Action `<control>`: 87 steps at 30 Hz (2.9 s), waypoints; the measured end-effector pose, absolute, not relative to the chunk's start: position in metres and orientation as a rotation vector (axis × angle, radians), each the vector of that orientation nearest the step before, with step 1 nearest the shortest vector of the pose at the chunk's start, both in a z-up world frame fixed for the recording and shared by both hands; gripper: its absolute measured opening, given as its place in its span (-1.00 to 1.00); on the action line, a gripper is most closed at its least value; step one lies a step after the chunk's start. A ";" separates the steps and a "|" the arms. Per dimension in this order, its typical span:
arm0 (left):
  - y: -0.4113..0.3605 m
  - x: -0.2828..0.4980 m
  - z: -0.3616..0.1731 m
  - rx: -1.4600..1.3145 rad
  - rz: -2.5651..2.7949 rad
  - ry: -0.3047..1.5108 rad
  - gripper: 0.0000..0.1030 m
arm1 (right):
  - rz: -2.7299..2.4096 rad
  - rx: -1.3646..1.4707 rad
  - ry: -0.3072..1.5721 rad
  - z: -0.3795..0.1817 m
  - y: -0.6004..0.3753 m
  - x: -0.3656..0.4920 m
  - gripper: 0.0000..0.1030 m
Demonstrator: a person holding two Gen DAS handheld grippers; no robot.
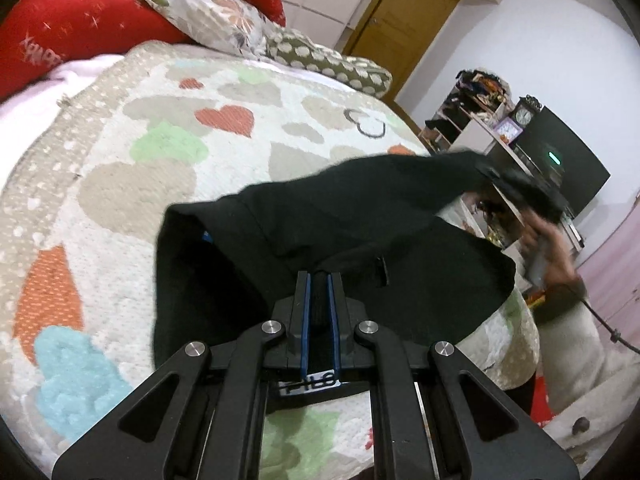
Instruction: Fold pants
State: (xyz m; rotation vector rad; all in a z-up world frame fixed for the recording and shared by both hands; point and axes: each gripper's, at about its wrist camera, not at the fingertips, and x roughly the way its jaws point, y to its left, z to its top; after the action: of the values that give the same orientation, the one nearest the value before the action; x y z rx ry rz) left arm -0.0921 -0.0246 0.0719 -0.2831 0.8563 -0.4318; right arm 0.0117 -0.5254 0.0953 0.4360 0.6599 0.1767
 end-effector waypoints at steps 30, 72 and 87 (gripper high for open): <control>0.007 -0.104 0.064 -0.355 -0.362 0.856 -0.87 | 0.126 0.539 0.823 0.046 -0.549 -0.047 -0.94; -0.016 -0.086 0.079 -0.242 -0.197 0.846 -0.82 | 0.442 0.117 0.825 0.057 -0.363 -0.001 0.13; -0.023 -0.032 0.034 -0.176 -0.094 0.916 -0.82 | 0.332 0.013 0.900 0.016 -0.327 0.059 -0.29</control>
State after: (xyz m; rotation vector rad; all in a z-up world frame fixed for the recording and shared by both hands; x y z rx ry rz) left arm -0.0323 -0.0227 0.0337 -0.1758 0.9160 -0.0943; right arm 0.0595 -0.3266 0.0161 0.0129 0.9001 0.3316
